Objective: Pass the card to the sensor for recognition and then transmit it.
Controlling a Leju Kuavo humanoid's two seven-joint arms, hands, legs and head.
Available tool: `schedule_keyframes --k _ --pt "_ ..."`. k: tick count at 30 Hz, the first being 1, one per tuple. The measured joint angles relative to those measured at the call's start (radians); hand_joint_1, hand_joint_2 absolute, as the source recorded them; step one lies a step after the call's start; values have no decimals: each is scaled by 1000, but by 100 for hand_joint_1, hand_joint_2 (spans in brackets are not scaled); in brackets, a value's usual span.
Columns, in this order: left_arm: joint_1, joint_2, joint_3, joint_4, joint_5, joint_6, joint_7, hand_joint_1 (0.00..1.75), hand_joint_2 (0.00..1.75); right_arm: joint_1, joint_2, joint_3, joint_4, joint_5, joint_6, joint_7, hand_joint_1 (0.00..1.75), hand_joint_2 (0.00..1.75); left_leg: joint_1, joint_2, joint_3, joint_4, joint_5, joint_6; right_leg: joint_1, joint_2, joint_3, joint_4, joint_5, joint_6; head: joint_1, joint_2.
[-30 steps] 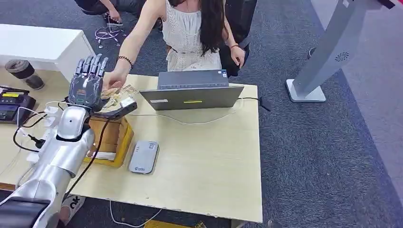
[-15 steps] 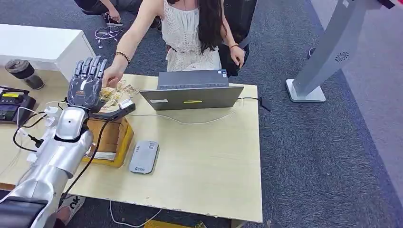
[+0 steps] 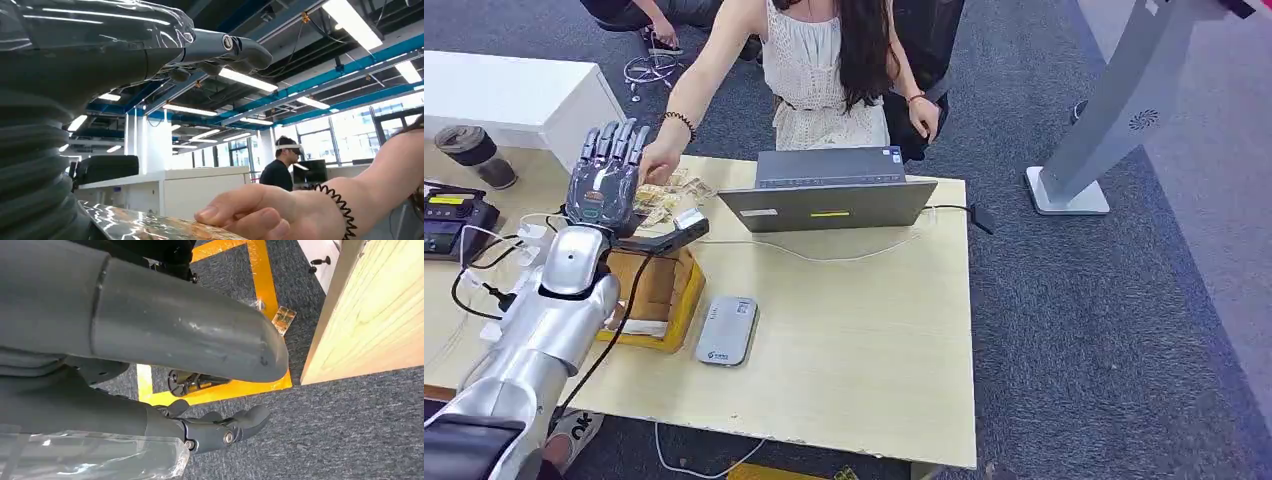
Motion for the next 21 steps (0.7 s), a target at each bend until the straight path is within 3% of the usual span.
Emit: schedule_keyframes --k 4,5,21 --pt "0 0 0 0 0 0 0 0 175 0 0 0 0 0 0 0 0 0 0 0 0 0 0 0 0 0 0 0 0 0 0 0" --pt "0 0 0 0 0 0 0 175 175 0 0 0 0 0 0 0 0 0 0 0 0 0 0 0 0 0 0 0 0 0 0 0" --pt "15 -1 0 -1 34 -24 -17 175 175 1 0 0 1 2 2 -3 0 0 0 0 0 0 0 0 0 0 0 0 0 0 0 0"
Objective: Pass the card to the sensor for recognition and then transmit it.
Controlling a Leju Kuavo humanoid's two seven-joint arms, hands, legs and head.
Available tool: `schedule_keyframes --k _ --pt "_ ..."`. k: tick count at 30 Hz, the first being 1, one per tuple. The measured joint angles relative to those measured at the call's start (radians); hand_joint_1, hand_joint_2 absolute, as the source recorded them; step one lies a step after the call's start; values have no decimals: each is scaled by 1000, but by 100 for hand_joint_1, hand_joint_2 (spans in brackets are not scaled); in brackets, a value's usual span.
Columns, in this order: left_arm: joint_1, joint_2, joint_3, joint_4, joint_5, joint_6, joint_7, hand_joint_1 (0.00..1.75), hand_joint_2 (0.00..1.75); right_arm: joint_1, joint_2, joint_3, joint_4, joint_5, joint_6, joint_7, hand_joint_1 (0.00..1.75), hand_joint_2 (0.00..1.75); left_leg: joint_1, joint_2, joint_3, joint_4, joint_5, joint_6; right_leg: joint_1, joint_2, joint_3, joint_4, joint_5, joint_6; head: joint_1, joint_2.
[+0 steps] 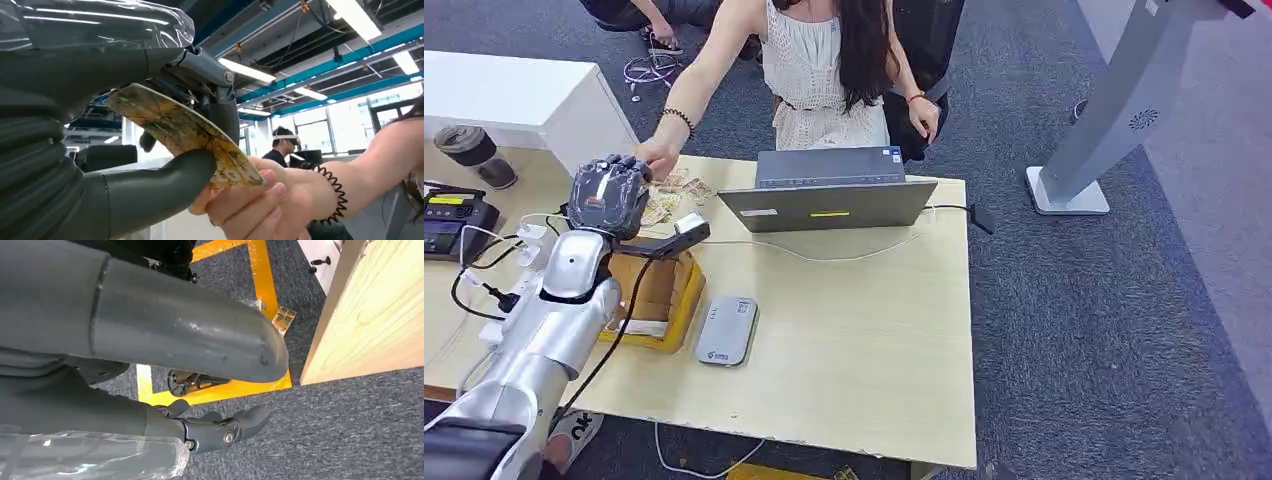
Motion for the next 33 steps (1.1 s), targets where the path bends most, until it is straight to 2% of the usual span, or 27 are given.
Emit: schedule_keyframes --k 11,16,33 --pt "15 -1 0 -10 2 -12 0 175 175 0 0 0 4 0 1 -3 0 0 0 0 0 0 0 0 0 0 0 0 0 0 0 0" --pt "20 -1 0 -20 12 -52 0 175 175 1 0 0 5 0 10 -7 0 0 0 0 0 0 0 0 0 0 0 0 0 0 0 0" --pt "29 -4 0 -35 13 -54 0 175 175 1 0 0 6 0 13 -7 0 0 0 0 0 0 0 0 0 0 0 0 0 0 0 0"
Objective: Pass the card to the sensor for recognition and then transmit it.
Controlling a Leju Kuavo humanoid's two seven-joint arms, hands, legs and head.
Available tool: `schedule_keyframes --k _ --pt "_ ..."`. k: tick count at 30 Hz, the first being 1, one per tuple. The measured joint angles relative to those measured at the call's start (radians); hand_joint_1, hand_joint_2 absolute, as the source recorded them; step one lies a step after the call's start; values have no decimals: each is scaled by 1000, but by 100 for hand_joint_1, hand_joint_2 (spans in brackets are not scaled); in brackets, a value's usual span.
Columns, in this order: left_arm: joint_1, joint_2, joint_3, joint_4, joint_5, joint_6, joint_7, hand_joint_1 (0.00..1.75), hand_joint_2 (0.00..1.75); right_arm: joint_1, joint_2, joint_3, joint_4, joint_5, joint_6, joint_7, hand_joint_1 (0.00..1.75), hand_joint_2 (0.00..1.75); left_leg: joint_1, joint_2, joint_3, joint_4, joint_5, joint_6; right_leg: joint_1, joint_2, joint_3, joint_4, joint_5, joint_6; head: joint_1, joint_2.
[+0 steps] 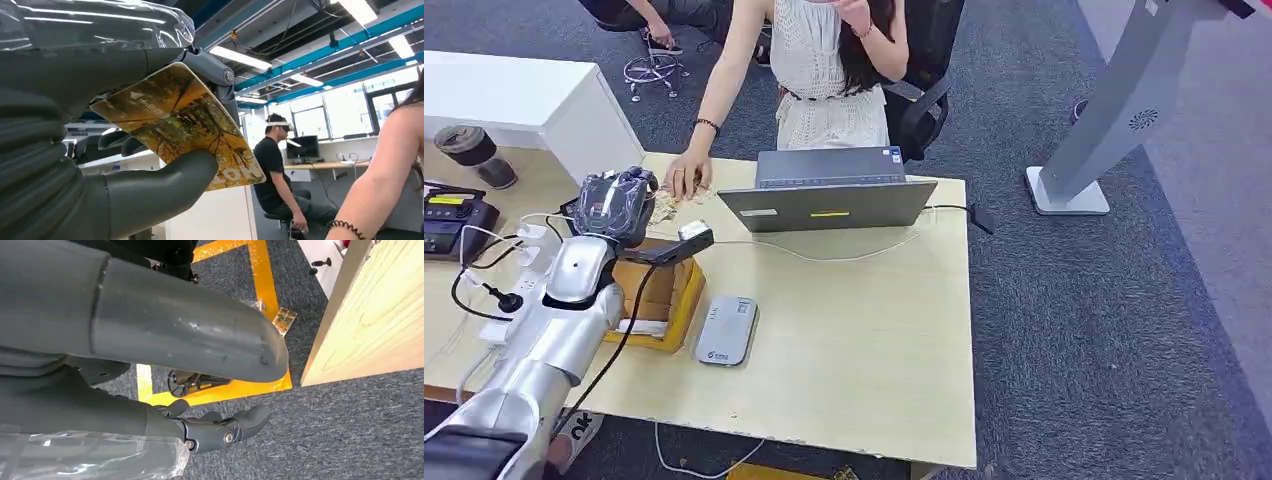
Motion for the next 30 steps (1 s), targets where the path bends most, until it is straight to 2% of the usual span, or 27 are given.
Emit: schedule_keyframes --k 30 --pt "0 0 0 -3 0 0 0 175 175 0 0 0 0 0 0 0 0 0 0 0 0 0 0 0 0 0 0 0 0 0 0 0"
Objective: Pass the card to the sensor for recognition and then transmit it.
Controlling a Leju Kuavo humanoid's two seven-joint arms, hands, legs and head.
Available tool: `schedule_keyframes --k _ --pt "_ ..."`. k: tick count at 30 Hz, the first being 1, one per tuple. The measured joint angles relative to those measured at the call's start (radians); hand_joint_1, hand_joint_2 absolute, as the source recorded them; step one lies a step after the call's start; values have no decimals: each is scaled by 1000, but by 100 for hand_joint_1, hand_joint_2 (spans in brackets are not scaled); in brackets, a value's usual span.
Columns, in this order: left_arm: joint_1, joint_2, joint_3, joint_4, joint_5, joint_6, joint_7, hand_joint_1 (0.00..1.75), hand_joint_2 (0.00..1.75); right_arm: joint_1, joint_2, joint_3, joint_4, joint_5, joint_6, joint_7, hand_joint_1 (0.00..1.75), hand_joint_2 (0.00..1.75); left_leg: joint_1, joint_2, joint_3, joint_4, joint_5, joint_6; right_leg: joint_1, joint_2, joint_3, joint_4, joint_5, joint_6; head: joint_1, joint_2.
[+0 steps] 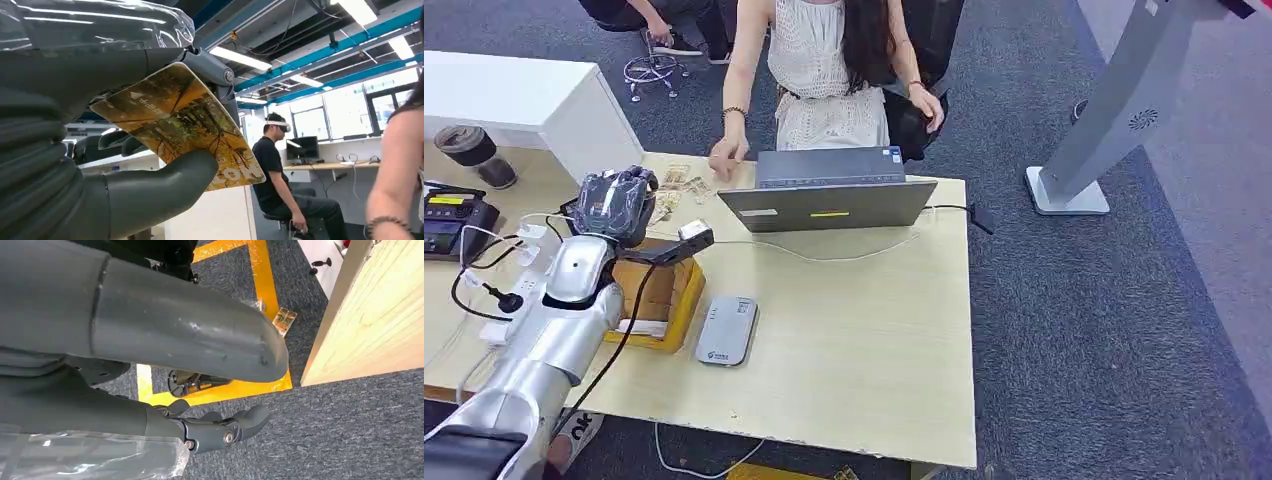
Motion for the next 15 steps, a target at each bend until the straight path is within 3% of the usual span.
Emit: schedule_keyframes --k 3,5,7,10,15 --pt "61 -17 -11 -69 71 25 -70 175 175 4 0 -8 0 -47 -26 -25 0 0 -1 2 2 0 0 0 -1 2 0 -1 0 0 -1 0" --pt "198 -42 -51 -305 -37 -93 1 175 175 23 -2 -21 0 -58 -16 -54 0 0 -2 0 2 0 -2 3 -3 1 1 -1 -1 1 -7 0" --pt "298 -56 -128 -456 -90 -165 84 175 175 37 -3 -29 1 -57 -13 -66 0 0 -1 -3 -2 0 -2 3 -2 -2 -1 -1 -2 1 0 0" --pt "365 -58 -180 -597 -69 -171 113 175 175 49 -3 -37 1 -55 -14 -72 0 0 -2 2 -4 0 -3 3 -3 3 -4 -1 -1 2 1 0" --pt "386 -50 -200 -690 -47 -167 103 175 175 52 -3 -45 1 -56 -14 -72 0 0 -2 0 -3 0 -2 3 -2 0 -4 -1 -1 1 1 0"
